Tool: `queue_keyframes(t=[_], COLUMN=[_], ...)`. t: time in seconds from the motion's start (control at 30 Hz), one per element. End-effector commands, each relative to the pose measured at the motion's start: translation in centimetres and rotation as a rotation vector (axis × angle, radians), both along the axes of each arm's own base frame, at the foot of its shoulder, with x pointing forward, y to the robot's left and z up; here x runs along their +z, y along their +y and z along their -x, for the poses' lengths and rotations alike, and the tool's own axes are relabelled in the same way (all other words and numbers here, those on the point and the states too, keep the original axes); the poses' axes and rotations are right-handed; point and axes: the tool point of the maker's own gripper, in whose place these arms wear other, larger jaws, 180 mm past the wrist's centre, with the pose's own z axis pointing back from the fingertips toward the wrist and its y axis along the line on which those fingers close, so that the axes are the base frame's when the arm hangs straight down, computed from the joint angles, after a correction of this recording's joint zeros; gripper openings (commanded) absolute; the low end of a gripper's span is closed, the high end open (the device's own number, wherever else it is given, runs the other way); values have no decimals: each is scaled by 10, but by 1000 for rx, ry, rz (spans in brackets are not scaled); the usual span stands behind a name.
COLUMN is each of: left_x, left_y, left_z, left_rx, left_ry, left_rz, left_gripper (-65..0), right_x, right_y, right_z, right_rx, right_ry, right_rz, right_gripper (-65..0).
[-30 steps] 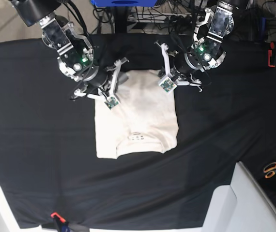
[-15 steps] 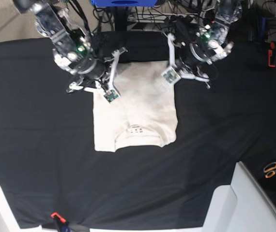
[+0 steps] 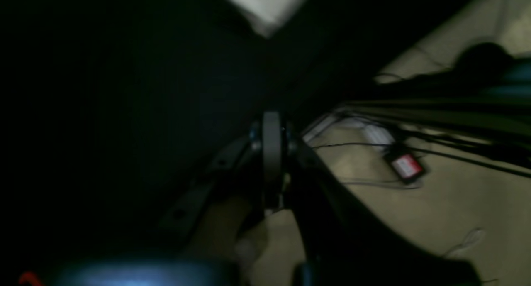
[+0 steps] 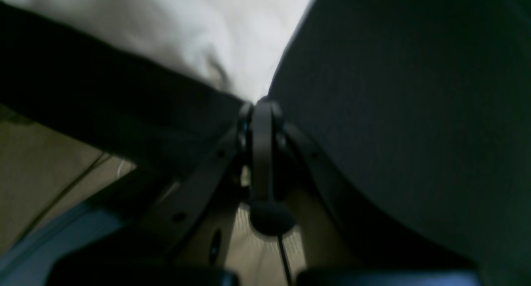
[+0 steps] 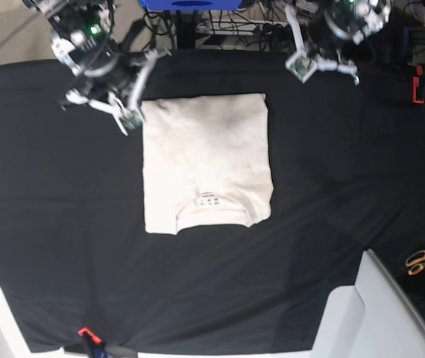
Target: Fold the T-shirt properly
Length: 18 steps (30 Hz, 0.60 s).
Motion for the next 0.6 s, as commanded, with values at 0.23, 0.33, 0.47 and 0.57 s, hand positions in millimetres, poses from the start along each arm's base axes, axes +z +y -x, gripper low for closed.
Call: queue_keyframes(t=[0.23,0.33,0.47,0.57], left_x=[-3,-5,-19,-52], left_y=[15,20,27,41], left_z=[54,73,114,161], left_rx=[83,93,106,144], left_ry=[98,139,253,401], left_rz=[-4,-16,-36,-58], left_gripper=[-650,-650,-650,-650], right_x=[-14,-17,-23,-39], right_y=[-68,-101,-132,-144], right_z=[47,68,103,138], right_rx=[-174,-221,-212,-244], right_ry=[103,152,242,343], right_rz=[87,140,195,219], right_gripper=[-650,-650,-650,-650])
